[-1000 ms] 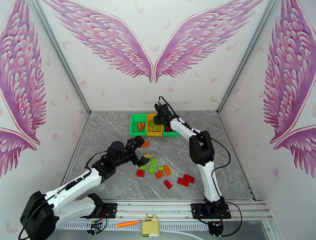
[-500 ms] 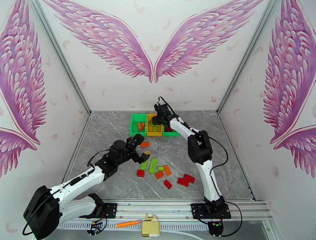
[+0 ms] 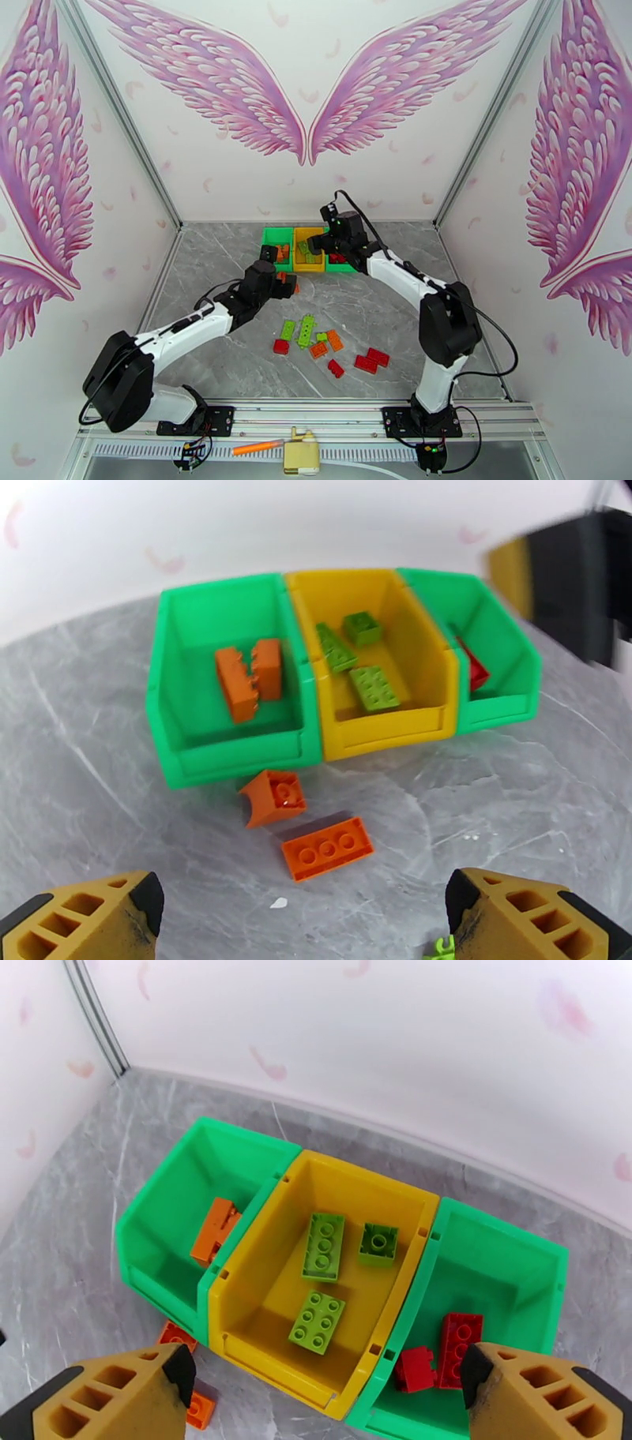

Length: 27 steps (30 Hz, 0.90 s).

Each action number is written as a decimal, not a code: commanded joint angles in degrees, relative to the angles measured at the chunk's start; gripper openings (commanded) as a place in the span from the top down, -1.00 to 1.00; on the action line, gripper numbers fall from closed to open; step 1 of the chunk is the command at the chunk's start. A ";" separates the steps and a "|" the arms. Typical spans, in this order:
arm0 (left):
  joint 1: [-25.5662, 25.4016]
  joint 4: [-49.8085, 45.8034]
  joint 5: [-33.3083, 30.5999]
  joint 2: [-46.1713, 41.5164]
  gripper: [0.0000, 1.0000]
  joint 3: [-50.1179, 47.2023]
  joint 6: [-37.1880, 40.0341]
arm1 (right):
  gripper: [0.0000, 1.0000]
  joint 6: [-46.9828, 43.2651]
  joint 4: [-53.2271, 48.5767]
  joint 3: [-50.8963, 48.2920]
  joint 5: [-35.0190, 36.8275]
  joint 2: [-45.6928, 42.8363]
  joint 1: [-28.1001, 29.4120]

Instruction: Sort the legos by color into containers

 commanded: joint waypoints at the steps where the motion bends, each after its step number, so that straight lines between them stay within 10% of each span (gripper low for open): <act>1: -0.95 -10.19 -6.65 4.73 -0.98 6.03 -9.86 | -0.93 -3.76 7.12 -7.58 -2.10 -5.71 -0.05; 27: -1.68 -17.68 -2.50 31.70 -0.84 25.71 -19.87 | -0.97 3.24 6.44 -28.16 -2.89 -21.55 -0.01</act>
